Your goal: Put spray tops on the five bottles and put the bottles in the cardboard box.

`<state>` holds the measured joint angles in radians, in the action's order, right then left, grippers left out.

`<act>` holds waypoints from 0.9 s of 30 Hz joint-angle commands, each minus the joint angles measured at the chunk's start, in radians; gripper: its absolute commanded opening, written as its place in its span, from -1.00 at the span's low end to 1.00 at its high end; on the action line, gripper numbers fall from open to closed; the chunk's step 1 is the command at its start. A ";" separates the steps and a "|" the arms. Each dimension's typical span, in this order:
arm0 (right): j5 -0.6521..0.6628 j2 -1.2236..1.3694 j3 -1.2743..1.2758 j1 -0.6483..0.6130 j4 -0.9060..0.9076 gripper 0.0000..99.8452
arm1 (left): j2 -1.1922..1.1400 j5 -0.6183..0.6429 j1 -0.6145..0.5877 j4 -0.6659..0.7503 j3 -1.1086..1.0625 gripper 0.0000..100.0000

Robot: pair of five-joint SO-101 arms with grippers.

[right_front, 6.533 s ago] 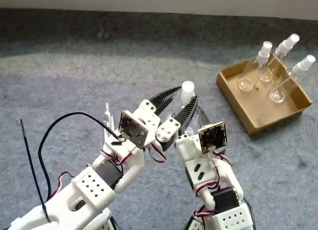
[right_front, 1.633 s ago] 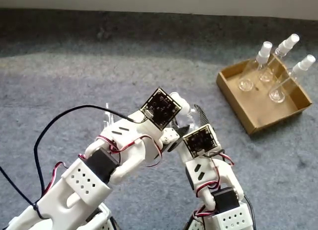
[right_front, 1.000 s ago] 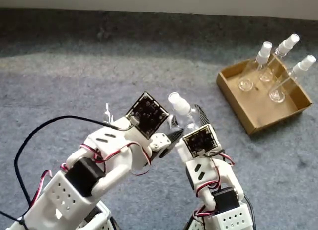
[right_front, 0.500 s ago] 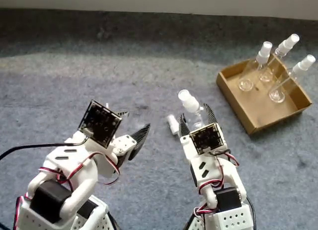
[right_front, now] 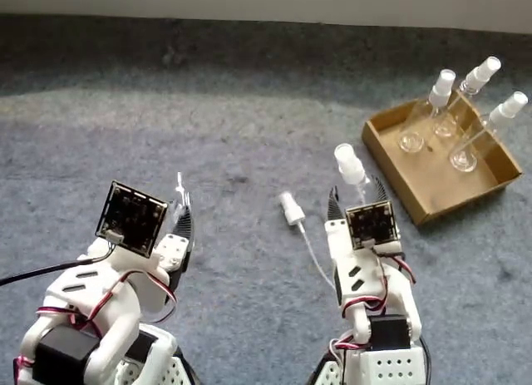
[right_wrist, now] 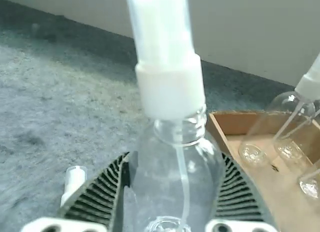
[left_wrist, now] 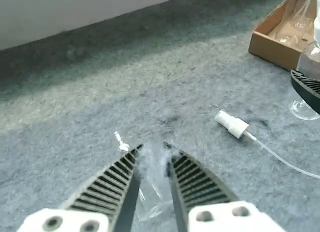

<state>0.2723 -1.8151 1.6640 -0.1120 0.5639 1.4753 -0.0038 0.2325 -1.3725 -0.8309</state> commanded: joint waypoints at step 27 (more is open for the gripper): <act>-0.018 0.496 -0.657 0.213 0.148 -0.75 | 0.354 -0.009 -0.236 -0.147 -0.162 -0.99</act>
<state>0.2647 -1.3809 1.0764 0.0629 0.7894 1.8174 -0.0038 0.0928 -1.5566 -0.9214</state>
